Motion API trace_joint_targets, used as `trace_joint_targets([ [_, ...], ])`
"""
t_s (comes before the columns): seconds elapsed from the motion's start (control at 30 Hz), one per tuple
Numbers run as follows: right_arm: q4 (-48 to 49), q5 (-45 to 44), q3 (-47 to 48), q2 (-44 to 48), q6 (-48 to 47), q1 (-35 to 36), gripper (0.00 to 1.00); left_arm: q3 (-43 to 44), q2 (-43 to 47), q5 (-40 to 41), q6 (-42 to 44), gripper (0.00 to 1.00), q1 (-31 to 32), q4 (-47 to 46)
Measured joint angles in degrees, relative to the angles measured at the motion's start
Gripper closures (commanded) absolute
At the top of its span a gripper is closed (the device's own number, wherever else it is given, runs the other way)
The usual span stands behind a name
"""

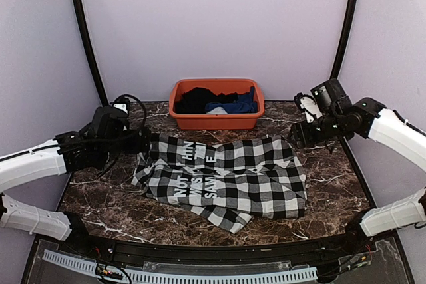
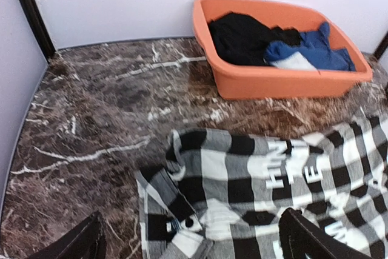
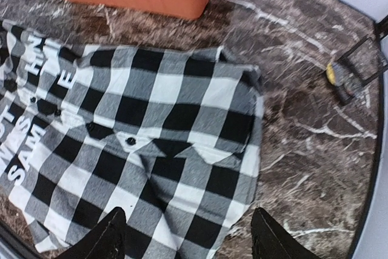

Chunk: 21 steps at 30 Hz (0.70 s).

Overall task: Pin the brooch onto the clothing
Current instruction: Flatten out the crumpled clothing at the center of the board, then smooth out the flattened clothing at the center of the board.

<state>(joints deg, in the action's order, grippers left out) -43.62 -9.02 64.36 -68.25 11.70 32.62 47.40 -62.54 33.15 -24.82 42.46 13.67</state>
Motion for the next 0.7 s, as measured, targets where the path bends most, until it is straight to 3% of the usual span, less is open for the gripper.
trace_joint_targets([
  [0.37,1.25,14.91,-12.9,-3.48,10.29,0.0,0.32,-14.16,5.62,-14.16,-11.58,0.01,6.67,2.99],
  [0.7,7.1,22.34,-26.14,5.2,21.68,-0.17,0.32,-23.8,6.64,-22.4,-19.43,0.01,7.28,-4.22],
])
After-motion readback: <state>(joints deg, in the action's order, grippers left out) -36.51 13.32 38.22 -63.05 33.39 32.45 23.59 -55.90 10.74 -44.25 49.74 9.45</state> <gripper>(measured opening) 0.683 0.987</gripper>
